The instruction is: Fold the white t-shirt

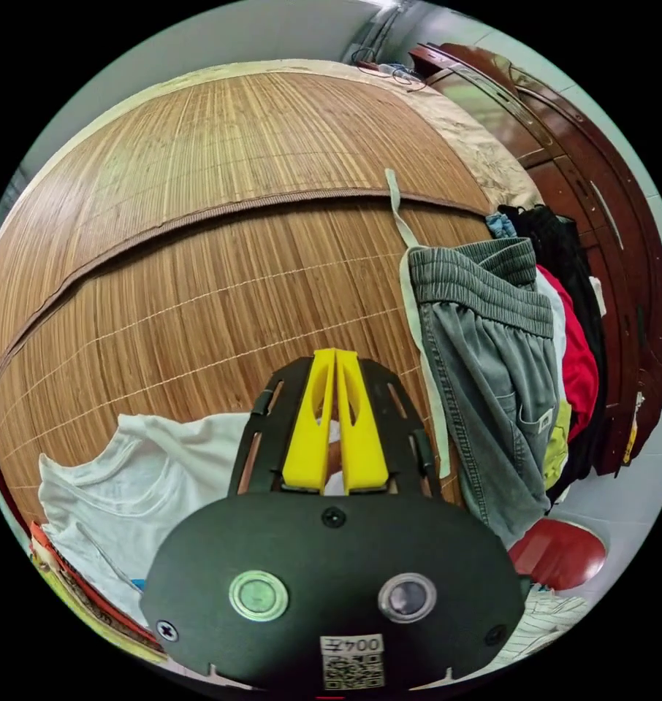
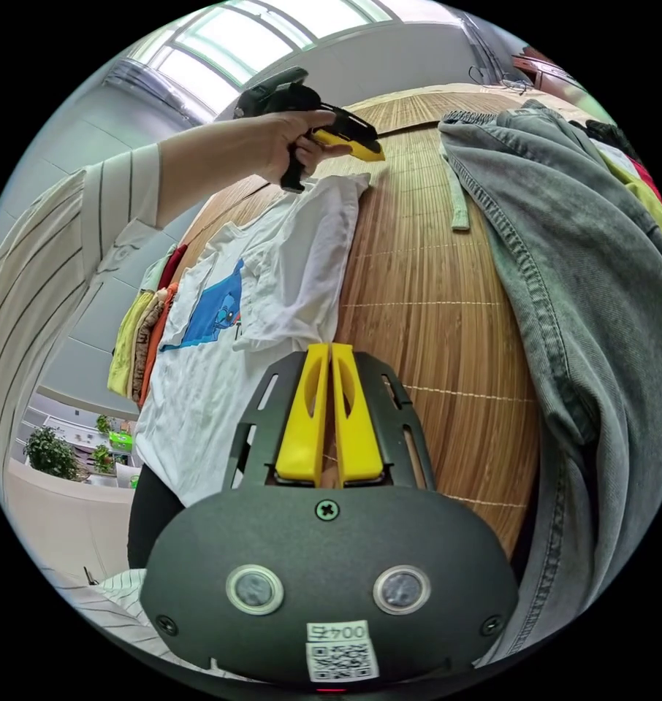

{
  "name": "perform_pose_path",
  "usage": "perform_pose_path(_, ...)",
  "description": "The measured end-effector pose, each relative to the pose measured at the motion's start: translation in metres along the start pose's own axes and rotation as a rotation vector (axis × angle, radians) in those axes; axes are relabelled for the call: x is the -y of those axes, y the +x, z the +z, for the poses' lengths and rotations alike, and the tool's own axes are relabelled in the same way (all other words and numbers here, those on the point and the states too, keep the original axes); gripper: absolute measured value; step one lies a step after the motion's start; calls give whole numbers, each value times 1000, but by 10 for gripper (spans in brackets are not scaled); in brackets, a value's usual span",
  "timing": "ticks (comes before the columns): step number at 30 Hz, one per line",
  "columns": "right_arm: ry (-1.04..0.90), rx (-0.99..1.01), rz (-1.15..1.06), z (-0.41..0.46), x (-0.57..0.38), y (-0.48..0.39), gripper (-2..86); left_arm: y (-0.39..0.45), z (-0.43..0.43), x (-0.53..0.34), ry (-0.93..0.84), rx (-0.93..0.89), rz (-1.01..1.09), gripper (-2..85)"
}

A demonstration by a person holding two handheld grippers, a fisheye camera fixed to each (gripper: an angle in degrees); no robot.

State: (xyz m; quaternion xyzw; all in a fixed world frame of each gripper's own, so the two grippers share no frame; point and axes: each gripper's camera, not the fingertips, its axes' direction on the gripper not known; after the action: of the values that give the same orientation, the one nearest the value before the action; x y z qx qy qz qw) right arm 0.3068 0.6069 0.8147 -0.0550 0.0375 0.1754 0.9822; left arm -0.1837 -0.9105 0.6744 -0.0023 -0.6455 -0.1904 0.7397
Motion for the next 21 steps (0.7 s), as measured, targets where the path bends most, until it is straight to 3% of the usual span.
perform_pose_path(3,-10,58,29,-3,0,2,0,-27,-34,-65,258,-172,-26,11)
perform_pose_path(7,0,70,66,-14,-2,0,26,-59,-62,-176,367,-289,-41,20)
perform_pose_path(12,77,85,-64,-37,-11,-33,67,-98,-78,-422,323,-171,-29,17)
perform_pose_path(16,67,-102,-251,-24,-26,-100,76,-122,-65,-606,267,-85,-93,9)
perform_pose_path(18,57,-198,-279,-13,-28,-120,75,-141,-47,-709,254,-64,-137,5)
perform_pose_path(21,90,-276,-244,-11,-29,-141,75,-162,-26,-796,307,-3,-164,3)
